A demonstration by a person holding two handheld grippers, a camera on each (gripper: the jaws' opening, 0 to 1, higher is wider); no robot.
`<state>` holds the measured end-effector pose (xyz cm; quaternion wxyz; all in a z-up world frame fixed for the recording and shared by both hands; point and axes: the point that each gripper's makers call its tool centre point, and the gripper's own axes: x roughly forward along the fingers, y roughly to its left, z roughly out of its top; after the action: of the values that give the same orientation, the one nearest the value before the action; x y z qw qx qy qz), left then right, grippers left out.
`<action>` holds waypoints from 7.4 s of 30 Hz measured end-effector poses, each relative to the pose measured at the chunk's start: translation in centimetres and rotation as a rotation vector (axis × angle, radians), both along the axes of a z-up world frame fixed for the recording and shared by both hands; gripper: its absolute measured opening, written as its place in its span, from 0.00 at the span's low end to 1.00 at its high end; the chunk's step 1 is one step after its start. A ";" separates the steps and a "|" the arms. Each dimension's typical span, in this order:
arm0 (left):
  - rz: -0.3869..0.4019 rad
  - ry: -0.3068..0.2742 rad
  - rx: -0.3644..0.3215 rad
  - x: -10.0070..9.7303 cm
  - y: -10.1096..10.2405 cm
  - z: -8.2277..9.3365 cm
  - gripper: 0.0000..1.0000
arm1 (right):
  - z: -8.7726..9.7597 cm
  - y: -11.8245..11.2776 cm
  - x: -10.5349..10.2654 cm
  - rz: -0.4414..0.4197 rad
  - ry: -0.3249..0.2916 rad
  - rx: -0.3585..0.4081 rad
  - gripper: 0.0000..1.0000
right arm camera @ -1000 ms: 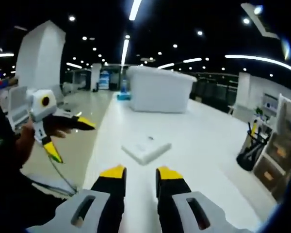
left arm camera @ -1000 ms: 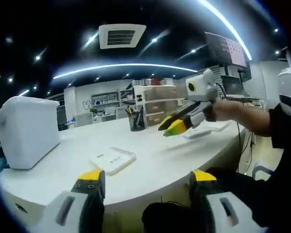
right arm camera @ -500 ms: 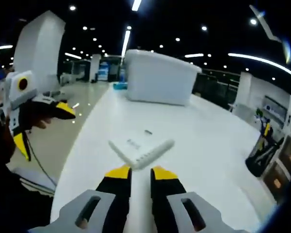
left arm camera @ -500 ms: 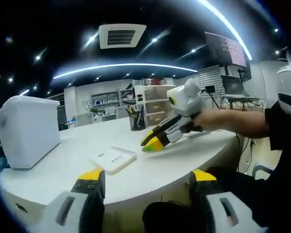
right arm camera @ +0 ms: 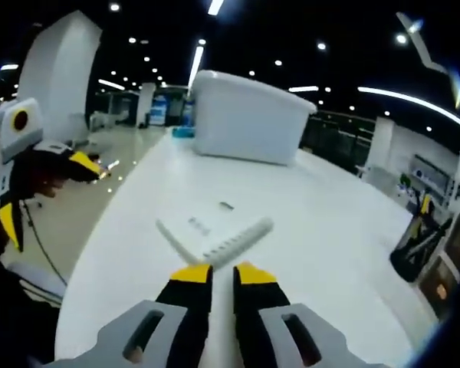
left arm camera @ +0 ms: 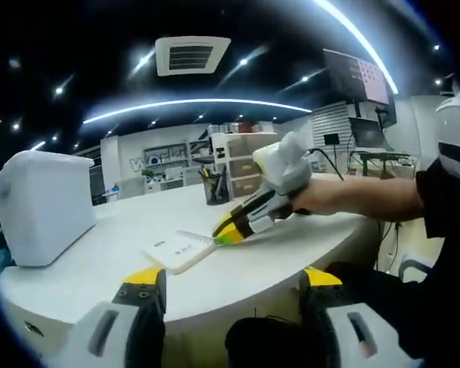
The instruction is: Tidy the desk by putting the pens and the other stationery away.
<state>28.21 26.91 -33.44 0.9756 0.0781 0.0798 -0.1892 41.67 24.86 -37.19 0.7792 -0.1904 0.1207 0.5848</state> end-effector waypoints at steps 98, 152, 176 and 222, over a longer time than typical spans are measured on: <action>0.156 -0.217 0.853 8.6 -3.7 0.2 0.12 | 8.2 -5.0 -5.4 -0.043 -0.074 0.064 0.00; 0.036 -0.533 0.932 8.2 -9.5 8.0 0.08 | 7.6 -15.8 -7.4 -0.189 -0.023 0.257 0.22; -0.108 -0.725 0.930 10.7 -15.7 14.9 0.08 | 7.8 -27.3 -8.2 -0.436 0.015 0.423 0.33; -0.388 -0.588 1.035 25.6 -27.5 22.9 0.08 | 6.0 -35.1 -10.2 -0.611 0.053 0.517 0.35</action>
<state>53.78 -0.54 -10.57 0.7404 0.6023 -0.1264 -0.2704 31.44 -10.19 -31.16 0.9361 0.0719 0.0407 0.3420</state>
